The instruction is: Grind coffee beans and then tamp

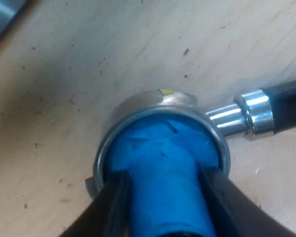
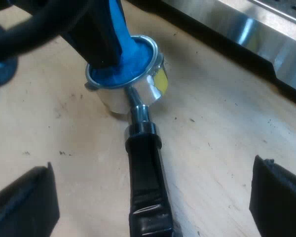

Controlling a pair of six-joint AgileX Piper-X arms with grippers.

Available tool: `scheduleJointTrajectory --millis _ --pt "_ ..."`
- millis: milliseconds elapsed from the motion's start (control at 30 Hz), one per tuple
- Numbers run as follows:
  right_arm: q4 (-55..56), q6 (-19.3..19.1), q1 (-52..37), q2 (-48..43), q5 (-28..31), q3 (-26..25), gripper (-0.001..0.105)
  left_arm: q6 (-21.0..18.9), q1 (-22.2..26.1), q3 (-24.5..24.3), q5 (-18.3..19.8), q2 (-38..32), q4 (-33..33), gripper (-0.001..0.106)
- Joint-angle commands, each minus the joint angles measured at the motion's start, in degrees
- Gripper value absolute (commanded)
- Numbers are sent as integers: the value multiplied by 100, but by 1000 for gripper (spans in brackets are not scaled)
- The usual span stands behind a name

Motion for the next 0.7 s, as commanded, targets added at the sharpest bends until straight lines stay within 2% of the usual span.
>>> scheduleJointTrajectory --millis 33,333,467,600,700 --pt "-36 -18 -23 -42 -2 -12 80 16 -22 196 -27 313 464 0" --pt "-249 -57 -23 -42 -4 -12 80 33 -22 -583 -38 115 797 0" --pt "-402 -60 -23 -42 -4 -86 80 47 0 -968 -38 -247 1031 0" --pt "-402 -91 -23 -42 -4 -213 80 69 73 -1094 -121 -635 1232 0" --pt "-402 -292 -23 -42 -4 -339 80 69 231 -1091 -270 -941 1478 0"
